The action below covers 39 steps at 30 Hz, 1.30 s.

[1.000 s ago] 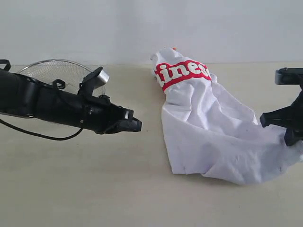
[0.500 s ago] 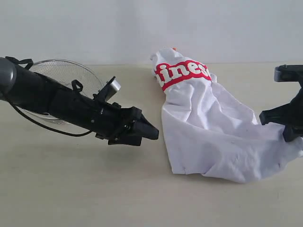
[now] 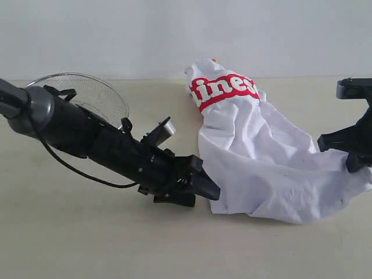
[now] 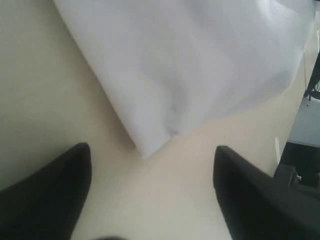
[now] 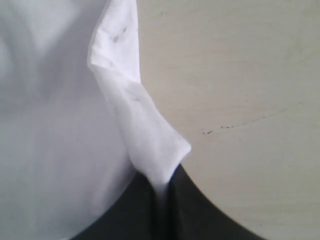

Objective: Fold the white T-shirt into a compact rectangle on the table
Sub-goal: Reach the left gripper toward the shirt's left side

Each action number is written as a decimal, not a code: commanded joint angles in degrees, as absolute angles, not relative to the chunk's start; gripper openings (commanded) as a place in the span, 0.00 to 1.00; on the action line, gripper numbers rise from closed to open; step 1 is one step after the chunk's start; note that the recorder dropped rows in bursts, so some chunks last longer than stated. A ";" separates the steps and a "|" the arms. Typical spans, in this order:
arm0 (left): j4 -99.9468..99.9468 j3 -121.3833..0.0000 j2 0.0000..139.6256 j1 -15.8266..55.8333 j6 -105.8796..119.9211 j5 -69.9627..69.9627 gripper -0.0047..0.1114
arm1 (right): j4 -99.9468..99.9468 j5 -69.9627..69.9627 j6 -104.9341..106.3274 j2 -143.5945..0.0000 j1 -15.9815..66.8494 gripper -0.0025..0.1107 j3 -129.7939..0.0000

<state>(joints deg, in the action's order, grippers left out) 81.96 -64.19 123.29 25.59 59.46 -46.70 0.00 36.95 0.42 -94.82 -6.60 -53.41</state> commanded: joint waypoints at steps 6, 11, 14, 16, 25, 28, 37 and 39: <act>81.52 -70.24 127.21 28.08 57.99 -44.05 0.61 | 1.24 36.39 2.13 -94.40 -6.86 0.02 -53.28; 81.13 -72.94 129.98 29.63 56.71 -47.34 0.57 | 1.32 36.39 2.27 -94.40 -6.86 0.02 -53.28; 81.33 -74.85 129.80 29.85 56.71 -51.89 0.49 | 1.31 36.39 2.39 -94.40 -6.86 0.02 -53.28; 81.49 -76.30 129.44 29.85 56.71 -54.74 0.42 | 1.31 36.39 2.49 -94.40 -6.86 0.02 -53.28; 79.62 -77.41 129.44 29.85 56.98 -61.58 0.08 | 1.31 36.25 2.69 -94.40 -6.86 0.02 -53.28; 80.51 -77.65 128.60 29.85 59.63 -64.58 0.08 | 1.31 36.02 3.11 -94.26 -6.86 0.02 -53.28; 82.03 -77.87 119.80 29.73 60.21 -68.65 0.08 | 1.32 35.27 3.24 -90.39 -6.86 0.02 -53.28; 83.56 -77.87 117.22 29.73 59.96 -69.96 0.08 | 1.32 35.27 3.24 -89.37 -6.86 0.02 -53.28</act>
